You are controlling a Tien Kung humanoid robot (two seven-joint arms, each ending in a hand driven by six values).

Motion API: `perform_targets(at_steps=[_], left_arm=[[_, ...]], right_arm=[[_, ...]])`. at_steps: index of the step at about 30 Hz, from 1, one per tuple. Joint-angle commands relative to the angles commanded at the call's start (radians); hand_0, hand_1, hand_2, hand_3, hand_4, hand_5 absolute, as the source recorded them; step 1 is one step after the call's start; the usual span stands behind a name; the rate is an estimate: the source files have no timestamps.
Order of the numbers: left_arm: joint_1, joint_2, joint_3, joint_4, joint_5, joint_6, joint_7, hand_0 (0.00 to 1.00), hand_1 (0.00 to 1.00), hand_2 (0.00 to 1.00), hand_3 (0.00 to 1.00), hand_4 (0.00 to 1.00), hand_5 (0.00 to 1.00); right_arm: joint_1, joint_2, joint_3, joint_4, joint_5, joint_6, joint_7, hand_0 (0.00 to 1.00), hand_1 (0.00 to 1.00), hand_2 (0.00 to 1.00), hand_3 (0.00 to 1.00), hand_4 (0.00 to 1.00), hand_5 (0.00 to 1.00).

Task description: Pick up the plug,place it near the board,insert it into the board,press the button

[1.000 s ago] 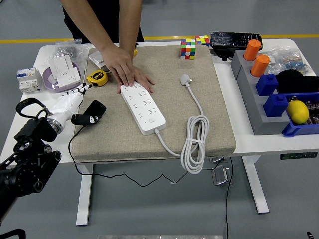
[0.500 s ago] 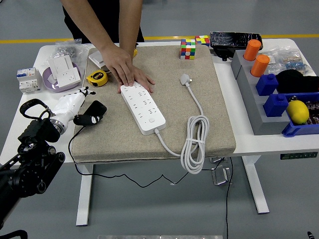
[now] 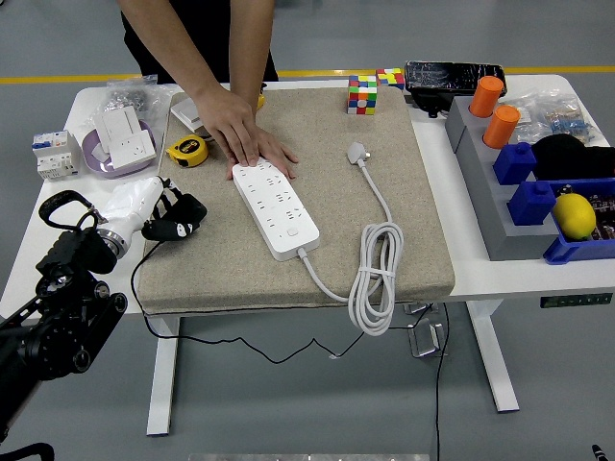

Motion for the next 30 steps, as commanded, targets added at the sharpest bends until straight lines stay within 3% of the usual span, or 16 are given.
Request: perform_targets(at_steps=[4, 5, 7, 11, 18, 23, 27, 30], left_arm=[[-0.002, 0.002, 0.007, 0.0, 0.0, 0.004, -0.005, 0.442, 0.312, 0.305, 0.415, 0.724, 0.266], [-0.002, 0.003, 0.009, -0.003, 0.0, 0.005, -0.006, 0.431, 0.301, 0.293, 0.403, 0.658, 0.231], [-0.002, 0.006, 0.012, -0.009, 0.0, 0.004, -0.008, 0.431, 0.301, 0.293, 0.403, 0.658, 0.231], [-0.007, 0.023, 0.043, -0.04, 0.0, 0.01, -0.024, 0.419, 0.3, 0.282, 0.391, 0.633, 0.214], [-0.046, 0.087, 0.174, -0.114, 0.0, 0.02, -0.07, 0.42, 0.301, 0.277, 0.375, 0.61, 0.21], [-0.089, 0.118, 0.256, -0.141, 0.0, 0.018, -0.089, 0.422, 0.302, 0.276, 0.369, 0.6, 0.207], [-0.135, 0.13, 0.327, -0.148, -0.002, 0.021, -0.1, 0.422, 0.302, 0.276, 0.369, 0.6, 0.207], [-0.159, 0.121, 0.357, -0.137, -0.008, 0.021, -0.103, 0.42, 0.305, 0.275, 0.361, 0.594, 0.199]], right_arm=[[0.001, 0.0, 0.001, 0.0, 0.0, 0.0, 0.0, 0.939, 0.84, 0.78, 0.794, 0.998, 0.998], [0.002, 0.0, 0.001, 0.0, 0.001, 0.0, 0.0, 0.939, 0.84, 0.781, 0.794, 0.998, 0.998], [0.002, 0.0, 0.001, 0.0, 0.001, 0.0, 0.0, 0.939, 0.84, 0.781, 0.794, 0.998, 0.998], [0.003, 0.0, 0.001, 0.0, 0.001, 0.0, 0.0, 0.939, 0.84, 0.78, 0.794, 0.998, 0.998], [0.002, -0.002, -0.003, 0.001, 0.001, -0.001, 0.0, 0.939, 0.84, 0.781, 0.795, 0.998, 0.998], [0.002, -0.003, -0.008, 0.001, 0.003, -0.001, 0.0, 0.939, 0.84, 0.781, 0.795, 0.998, 0.998], [0.003, -0.005, -0.014, 0.001, 0.004, -0.001, 0.0, 0.939, 0.84, 0.781, 0.795, 0.998, 0.998], [0.003, -0.006, -0.016, 0.002, 0.003, -0.001, -0.001, 0.939, 0.84, 0.781, 0.795, 0.998, 0.998]])
